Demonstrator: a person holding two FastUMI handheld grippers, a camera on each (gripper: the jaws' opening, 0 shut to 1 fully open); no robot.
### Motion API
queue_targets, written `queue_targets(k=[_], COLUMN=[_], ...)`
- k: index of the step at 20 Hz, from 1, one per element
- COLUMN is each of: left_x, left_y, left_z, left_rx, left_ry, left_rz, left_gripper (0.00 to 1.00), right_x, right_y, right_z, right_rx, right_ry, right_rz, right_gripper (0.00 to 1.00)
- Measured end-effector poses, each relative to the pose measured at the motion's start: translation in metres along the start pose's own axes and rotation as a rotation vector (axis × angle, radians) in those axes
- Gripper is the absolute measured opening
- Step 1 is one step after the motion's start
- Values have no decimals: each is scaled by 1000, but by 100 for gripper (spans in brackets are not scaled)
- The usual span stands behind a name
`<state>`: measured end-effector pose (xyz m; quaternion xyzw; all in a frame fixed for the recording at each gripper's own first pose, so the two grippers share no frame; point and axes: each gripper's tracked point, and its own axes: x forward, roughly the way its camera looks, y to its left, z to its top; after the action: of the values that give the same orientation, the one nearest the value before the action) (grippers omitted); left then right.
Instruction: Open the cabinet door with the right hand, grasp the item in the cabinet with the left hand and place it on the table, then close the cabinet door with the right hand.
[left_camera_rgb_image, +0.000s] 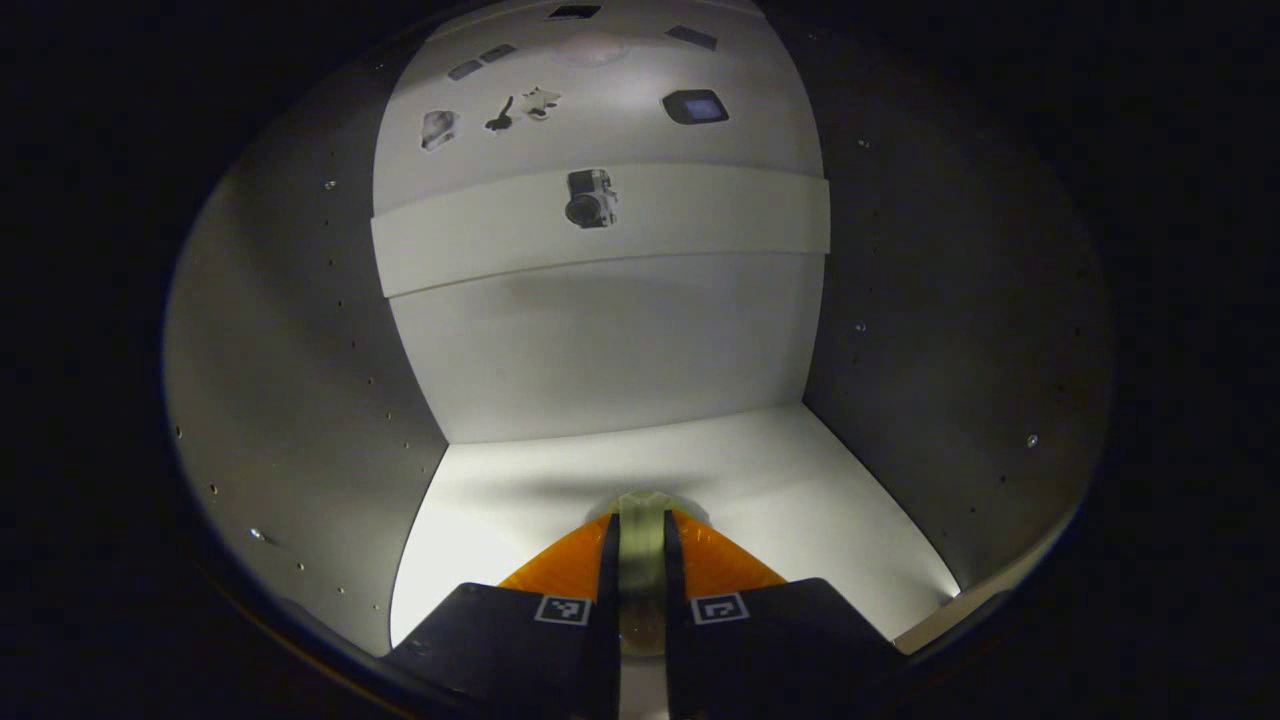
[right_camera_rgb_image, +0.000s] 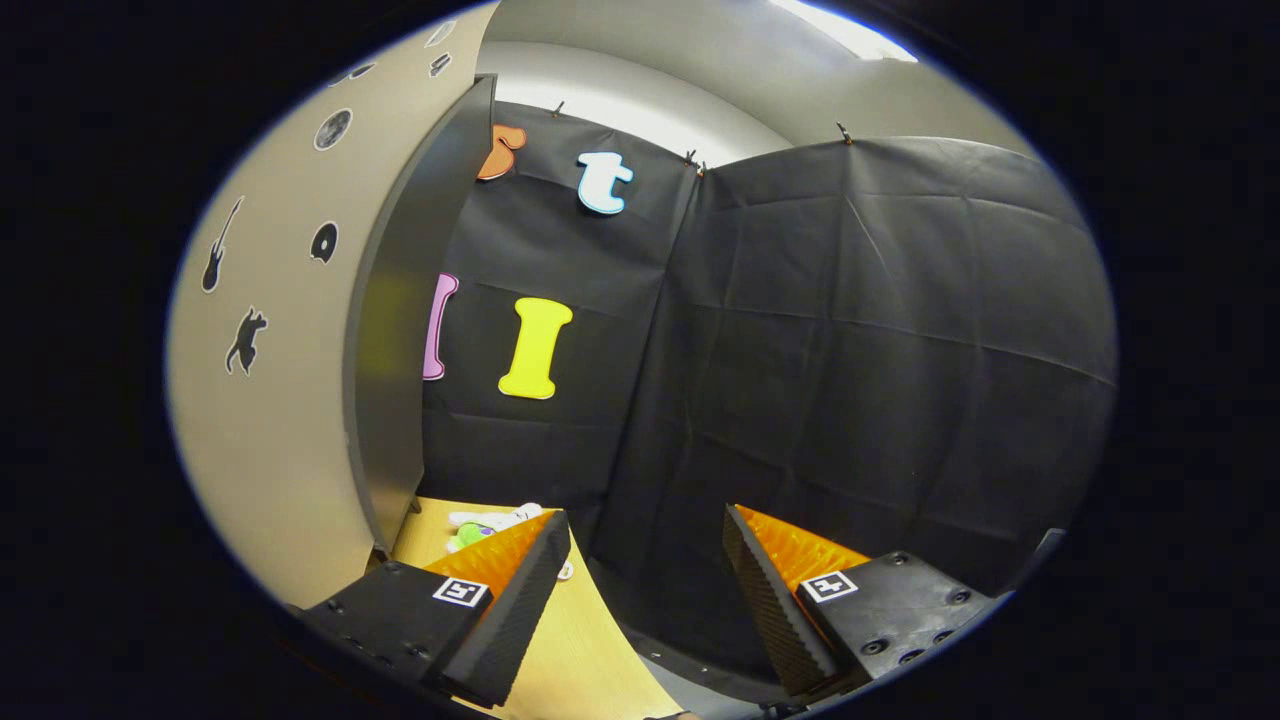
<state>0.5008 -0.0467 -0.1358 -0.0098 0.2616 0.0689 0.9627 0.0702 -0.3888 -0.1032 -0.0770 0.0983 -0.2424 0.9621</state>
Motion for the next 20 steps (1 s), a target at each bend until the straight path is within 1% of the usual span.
queue_targets(k=[2, 4, 6, 9, 12, 15, 17, 20], left_x=[-18, -47, -83, -147, -214, -272, -303, -338], left_y=[1, 4, 11, 15, 17, 18, 16, 1], left_z=[10, 22, 31, 26, 7, -23, -44, -89], left_rx=[-22, -29, -34, -56, -79, -48, -52, -72], left_ry=[-39, -86, -140, -194, -234, -256, -269, -247], left_rz=[-13, -16, -19, -56, -94, -114, -128, -183], left_gripper=[22, 22, 21, 21, 21, 21, 21, 21], right_x=[-3, -8, -22, -44, -77, -110, -135, -173], right_y=[2, 5, 16, 32, 52, 62, 68, 77], right_z=[5, 14, 21, 33, 48, 53, 57, 69], right_rx=[6, 10, 18, 16, 21, 20, 27, 31], right_ry=[-9, -31, -52, -80, -108, -127, -134, -159], right_rz=[6, 20, 47, 92, 155, 189, 221, 274], right_gripper=[97, 98, 97, 97, 97, 97, 97, 97])
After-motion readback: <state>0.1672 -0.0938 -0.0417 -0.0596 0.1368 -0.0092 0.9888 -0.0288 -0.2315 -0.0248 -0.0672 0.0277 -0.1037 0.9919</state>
